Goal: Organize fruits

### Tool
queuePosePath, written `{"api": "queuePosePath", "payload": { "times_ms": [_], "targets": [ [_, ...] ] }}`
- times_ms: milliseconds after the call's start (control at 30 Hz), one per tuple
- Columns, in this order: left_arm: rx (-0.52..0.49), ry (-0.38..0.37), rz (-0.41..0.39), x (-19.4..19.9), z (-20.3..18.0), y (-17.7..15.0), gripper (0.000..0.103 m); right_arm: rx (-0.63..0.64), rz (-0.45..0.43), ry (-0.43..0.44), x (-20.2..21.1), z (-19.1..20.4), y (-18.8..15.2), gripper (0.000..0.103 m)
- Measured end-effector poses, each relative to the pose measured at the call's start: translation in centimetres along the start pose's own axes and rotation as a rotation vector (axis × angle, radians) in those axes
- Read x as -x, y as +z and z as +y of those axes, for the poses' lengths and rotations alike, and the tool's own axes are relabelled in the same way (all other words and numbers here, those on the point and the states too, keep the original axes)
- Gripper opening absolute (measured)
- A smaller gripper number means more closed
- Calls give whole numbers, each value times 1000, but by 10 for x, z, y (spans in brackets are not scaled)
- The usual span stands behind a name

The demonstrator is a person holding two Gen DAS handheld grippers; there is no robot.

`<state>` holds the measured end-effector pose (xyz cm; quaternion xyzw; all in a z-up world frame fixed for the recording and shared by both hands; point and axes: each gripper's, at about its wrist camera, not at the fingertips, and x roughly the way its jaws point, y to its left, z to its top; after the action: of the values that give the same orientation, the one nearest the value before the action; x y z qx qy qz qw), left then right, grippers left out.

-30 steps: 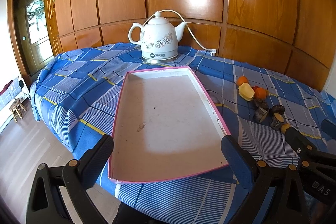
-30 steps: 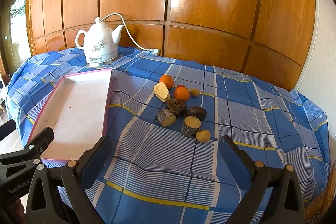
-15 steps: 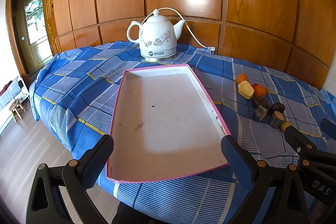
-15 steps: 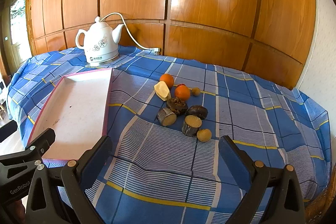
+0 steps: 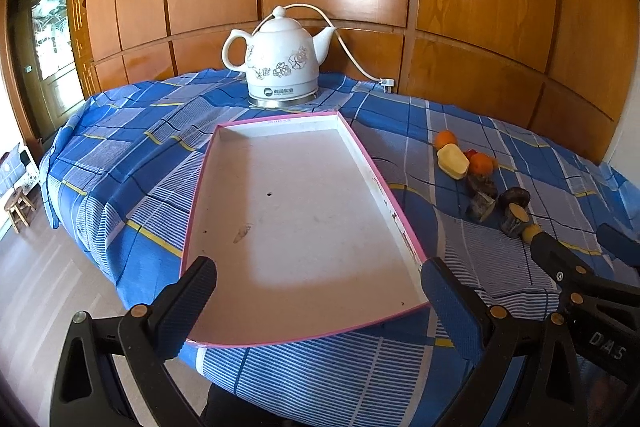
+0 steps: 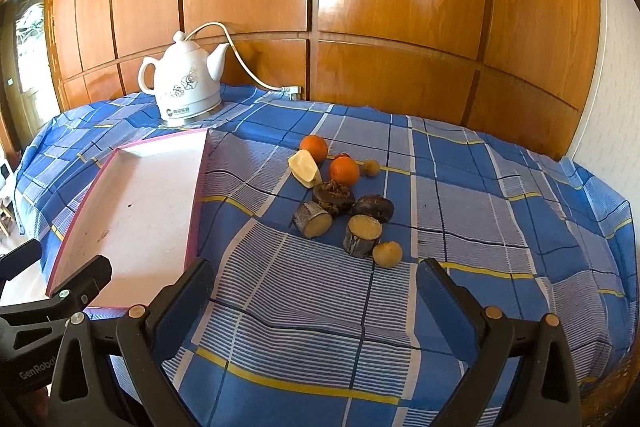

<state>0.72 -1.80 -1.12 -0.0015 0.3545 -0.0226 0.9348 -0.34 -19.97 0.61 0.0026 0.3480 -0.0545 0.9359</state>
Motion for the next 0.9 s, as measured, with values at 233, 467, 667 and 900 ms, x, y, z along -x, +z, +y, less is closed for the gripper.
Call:
{"api": "queuePosePath", "payload": {
  "times_ms": [233,467,667,900],
  "targets": [
    [-15,-8,18,-5,-4,1,103,-12,8,2,-4,-4,1,102],
    [-75,-104,83,-18,-18,10,101,-52,12,-6,-11,-33,18,102],
    [-108,-225,133,-32,-32,39,83,-111,52,-17,-23,-88,52,102],
    [-117,-325,252,-66,-53,74,53,-117,151,13,-46,-141,80,100]
  ]
}}
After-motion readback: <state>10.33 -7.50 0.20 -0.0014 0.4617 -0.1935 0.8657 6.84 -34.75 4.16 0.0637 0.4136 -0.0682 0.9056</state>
